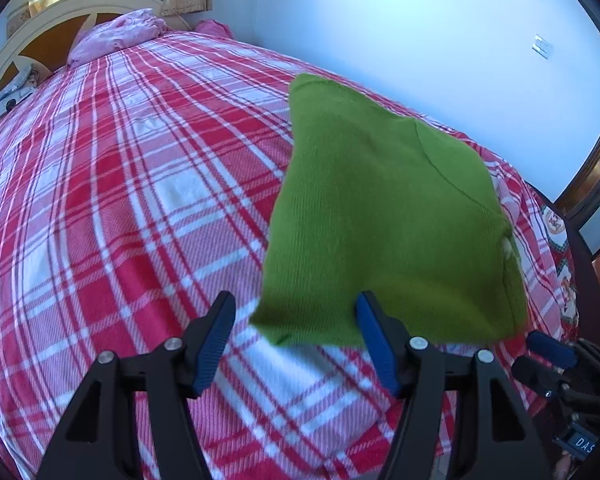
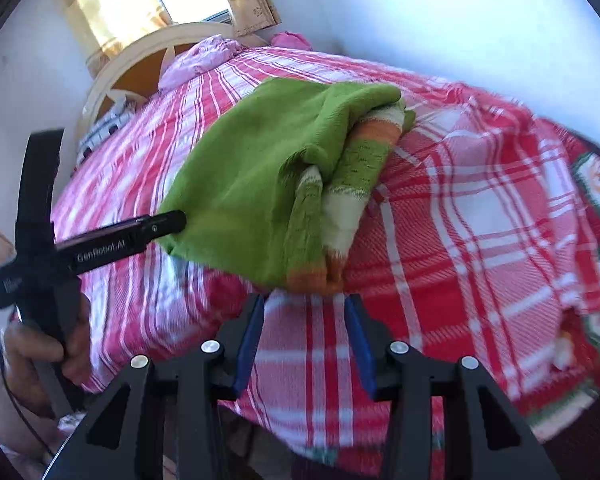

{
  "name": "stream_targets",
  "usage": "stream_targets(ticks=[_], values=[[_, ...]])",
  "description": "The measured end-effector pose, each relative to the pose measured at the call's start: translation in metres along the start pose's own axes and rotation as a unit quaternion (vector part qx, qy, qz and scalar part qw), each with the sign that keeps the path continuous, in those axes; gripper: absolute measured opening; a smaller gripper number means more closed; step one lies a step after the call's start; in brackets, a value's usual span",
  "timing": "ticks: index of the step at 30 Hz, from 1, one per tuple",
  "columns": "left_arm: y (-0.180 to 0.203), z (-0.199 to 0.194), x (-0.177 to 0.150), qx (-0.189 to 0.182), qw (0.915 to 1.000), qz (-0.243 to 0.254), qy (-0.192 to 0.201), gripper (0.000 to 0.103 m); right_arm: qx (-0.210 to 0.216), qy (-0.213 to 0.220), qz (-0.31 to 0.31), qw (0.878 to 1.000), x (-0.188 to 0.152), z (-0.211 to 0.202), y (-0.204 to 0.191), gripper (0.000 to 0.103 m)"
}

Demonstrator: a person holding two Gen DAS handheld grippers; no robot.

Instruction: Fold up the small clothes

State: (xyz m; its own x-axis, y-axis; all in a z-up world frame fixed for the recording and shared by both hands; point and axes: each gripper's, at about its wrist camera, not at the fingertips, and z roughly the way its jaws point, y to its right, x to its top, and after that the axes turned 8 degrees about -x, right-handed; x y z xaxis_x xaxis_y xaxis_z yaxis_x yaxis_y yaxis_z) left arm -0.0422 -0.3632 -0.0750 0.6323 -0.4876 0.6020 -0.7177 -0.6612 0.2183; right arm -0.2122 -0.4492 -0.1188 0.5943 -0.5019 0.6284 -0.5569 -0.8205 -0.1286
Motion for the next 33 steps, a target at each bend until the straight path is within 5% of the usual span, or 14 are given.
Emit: stream_targets(ticks=[3, 7, 12, 15, 19, 29, 33], values=[[0.004, -0.008, -0.006, 0.007, 1.0000, 0.003, 0.005, 0.065, -0.039, 0.019, -0.029, 0.999, -0.003, -0.015, -0.009, 0.046], [0.012, -0.019, -0.019, 0.014, 0.9998, 0.013, 0.011, 0.066, -0.078, 0.058, -0.054, 0.994, -0.008, -0.040, -0.020, 0.063], [0.020, -0.045, -0.032, 0.043, 0.9967, 0.034, 0.060, 0.069, -0.101, 0.119, -0.071, 0.985, -0.015, -0.074, -0.032, 0.064], [0.026, -0.070, -0.035, 0.054, 0.9912, 0.046, 0.112, 0.090, -0.085, 0.160, -0.055, 0.982, -0.014, -0.098, -0.033, 0.065], [0.035, -0.111, -0.039, 0.065, 0.9765, 0.050, 0.199, 0.102, -0.083, 0.216, -0.031, 0.972, -0.014, -0.127, -0.038, 0.066], [0.061, -0.159, -0.040, 0.079, 0.9556, 0.059, 0.278, 0.103, -0.104, 0.328, 0.024, 0.939, -0.021, -0.187, -0.041, 0.073], [0.076, -0.170, -0.045, 0.101, 0.9468, 0.084, 0.294, 0.103, -0.125, 0.364, 0.026, 0.923, -0.026, -0.201, -0.043, 0.086]])
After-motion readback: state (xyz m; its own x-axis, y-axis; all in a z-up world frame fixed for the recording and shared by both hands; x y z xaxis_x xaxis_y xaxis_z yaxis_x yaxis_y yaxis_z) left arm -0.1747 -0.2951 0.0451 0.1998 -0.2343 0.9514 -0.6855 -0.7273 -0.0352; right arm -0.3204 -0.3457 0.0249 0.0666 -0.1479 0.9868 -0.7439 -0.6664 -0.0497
